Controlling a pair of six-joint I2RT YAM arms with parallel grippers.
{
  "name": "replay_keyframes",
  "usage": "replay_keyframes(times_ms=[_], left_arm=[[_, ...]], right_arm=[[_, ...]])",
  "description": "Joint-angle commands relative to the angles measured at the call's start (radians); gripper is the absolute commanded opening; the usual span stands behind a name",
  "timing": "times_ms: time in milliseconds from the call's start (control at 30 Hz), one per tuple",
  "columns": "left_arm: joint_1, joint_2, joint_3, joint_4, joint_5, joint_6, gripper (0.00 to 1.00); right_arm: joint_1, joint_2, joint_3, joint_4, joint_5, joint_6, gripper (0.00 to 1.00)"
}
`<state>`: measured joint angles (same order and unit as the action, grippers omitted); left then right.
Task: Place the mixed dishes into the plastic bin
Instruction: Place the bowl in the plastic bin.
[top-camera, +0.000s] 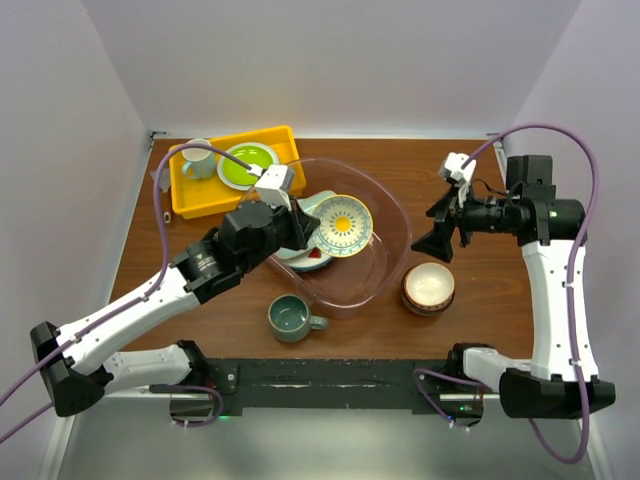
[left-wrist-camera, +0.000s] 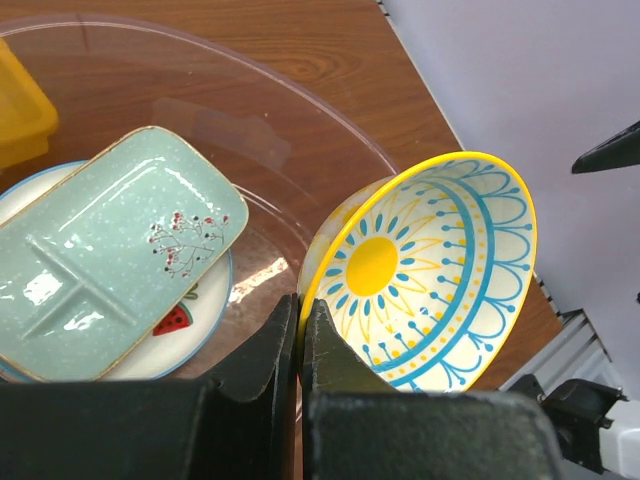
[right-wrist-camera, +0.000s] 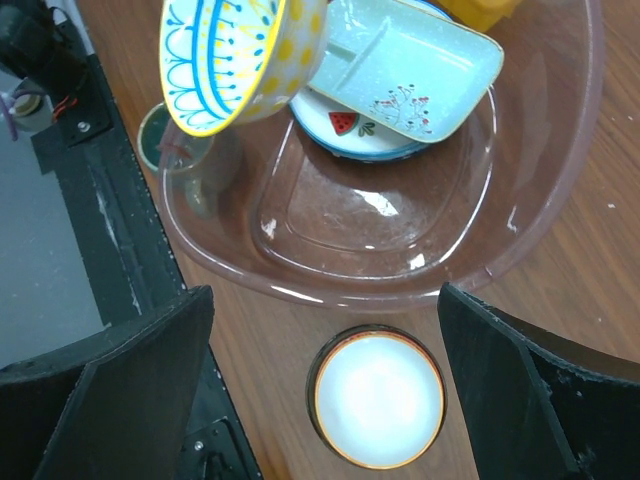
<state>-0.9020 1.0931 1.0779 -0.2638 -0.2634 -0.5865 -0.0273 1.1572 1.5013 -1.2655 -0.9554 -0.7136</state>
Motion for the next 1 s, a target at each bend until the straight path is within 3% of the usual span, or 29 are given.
replay_keyframes(times_ms=[0,533,967], left_arm=[[0.014,-0.032,-0.01,0.061,0.027,0.036,0.0],[0.038,-0.019,-0.05,0.051,0.052,0.088,0.0],[0.041,0.034,-0.061,0.078,0.104,0.1,0.0]], right_arm=[[-0.036,-0.034,-0.068,0.101,0.015,0.068,0.98],[-0.218,-0.114,-0.404,0.55,-0.049,0.262,0.98],[-0.278,-0.116,-0.495,0.617,-0.072,0.261,0.98]])
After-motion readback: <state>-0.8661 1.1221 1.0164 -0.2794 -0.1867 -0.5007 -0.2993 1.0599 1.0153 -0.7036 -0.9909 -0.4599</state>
